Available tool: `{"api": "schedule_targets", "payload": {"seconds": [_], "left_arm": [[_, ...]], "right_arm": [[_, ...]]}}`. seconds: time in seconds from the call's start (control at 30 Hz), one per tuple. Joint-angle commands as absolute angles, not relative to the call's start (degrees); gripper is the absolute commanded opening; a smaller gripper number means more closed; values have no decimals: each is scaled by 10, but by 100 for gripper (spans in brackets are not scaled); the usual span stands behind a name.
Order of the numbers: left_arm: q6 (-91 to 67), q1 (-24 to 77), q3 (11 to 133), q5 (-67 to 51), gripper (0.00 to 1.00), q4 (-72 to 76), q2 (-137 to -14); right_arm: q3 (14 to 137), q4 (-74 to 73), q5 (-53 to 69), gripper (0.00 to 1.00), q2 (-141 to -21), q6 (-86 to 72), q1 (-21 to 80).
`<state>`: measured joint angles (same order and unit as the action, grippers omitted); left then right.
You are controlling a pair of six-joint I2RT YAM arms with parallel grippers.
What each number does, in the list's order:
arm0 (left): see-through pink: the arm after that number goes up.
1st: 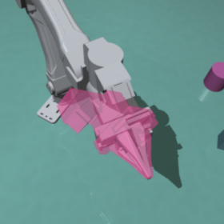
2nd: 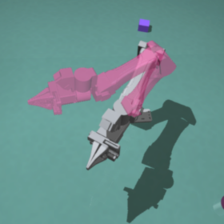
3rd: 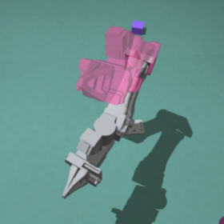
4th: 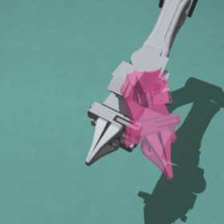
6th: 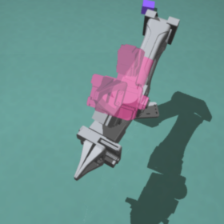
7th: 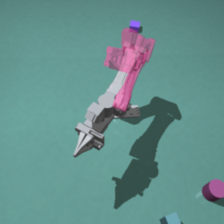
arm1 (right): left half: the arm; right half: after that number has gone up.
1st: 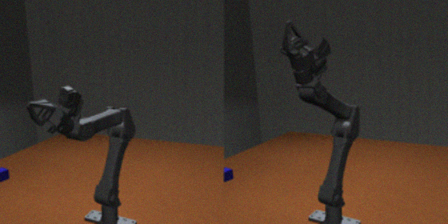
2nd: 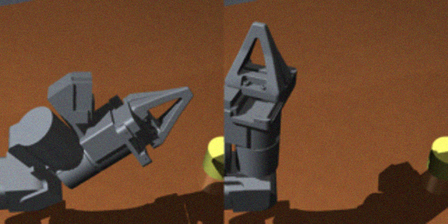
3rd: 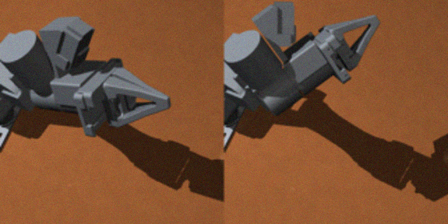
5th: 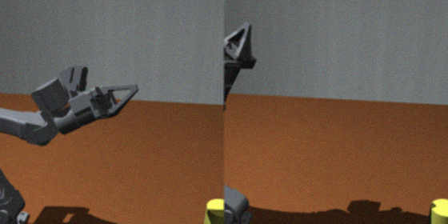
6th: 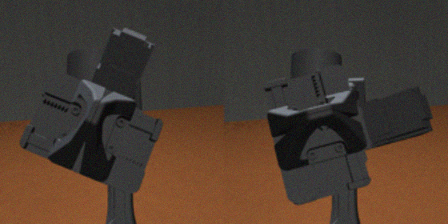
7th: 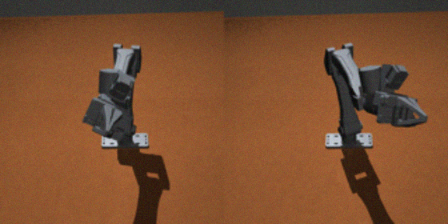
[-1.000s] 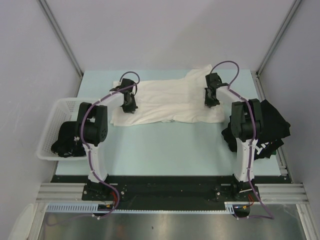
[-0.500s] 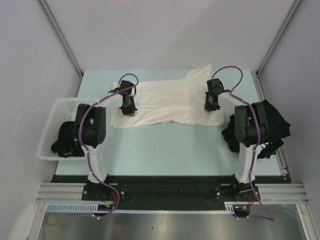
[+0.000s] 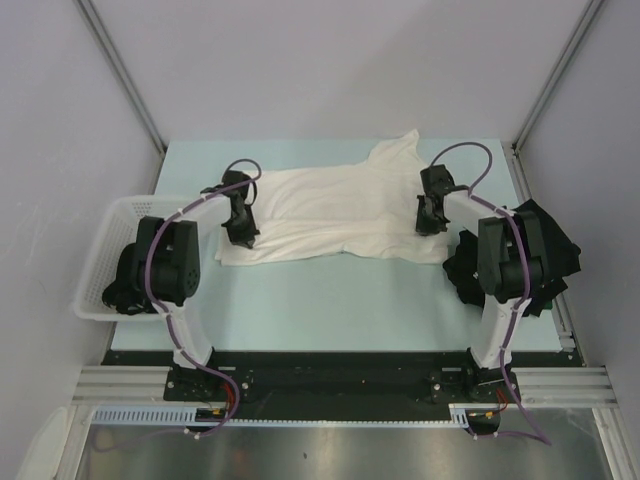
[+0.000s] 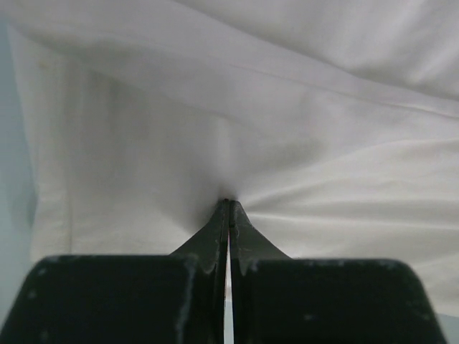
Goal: Fold and stack the t-shirts
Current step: Fold the flattened tshirt in 1/3 of the way
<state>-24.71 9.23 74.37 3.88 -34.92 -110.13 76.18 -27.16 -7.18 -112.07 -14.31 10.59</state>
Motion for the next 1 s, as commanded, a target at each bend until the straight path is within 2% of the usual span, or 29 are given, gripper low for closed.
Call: {"api": "schedule_targets", "payload": {"seconds": [0.0, 0.4, 0.77, 0.97], "left_arm": [[-221, 71, 716, 60, 0, -397, -1061], [-206, 58, 705, 51, 0, -382, -1046], [-204, 60, 769, 28, 0, -391, -1053], [-203, 61, 777, 27, 0, -388, -1056]], "right_arm": [[713, -383, -92, 0, -1107, -127, 99], [681, -339, -110, 0, -1073, -119, 94], [784, -322, -131, 0, -1099, -93, 92], [801, -313, -133, 0, -1120, -84, 90]]}}
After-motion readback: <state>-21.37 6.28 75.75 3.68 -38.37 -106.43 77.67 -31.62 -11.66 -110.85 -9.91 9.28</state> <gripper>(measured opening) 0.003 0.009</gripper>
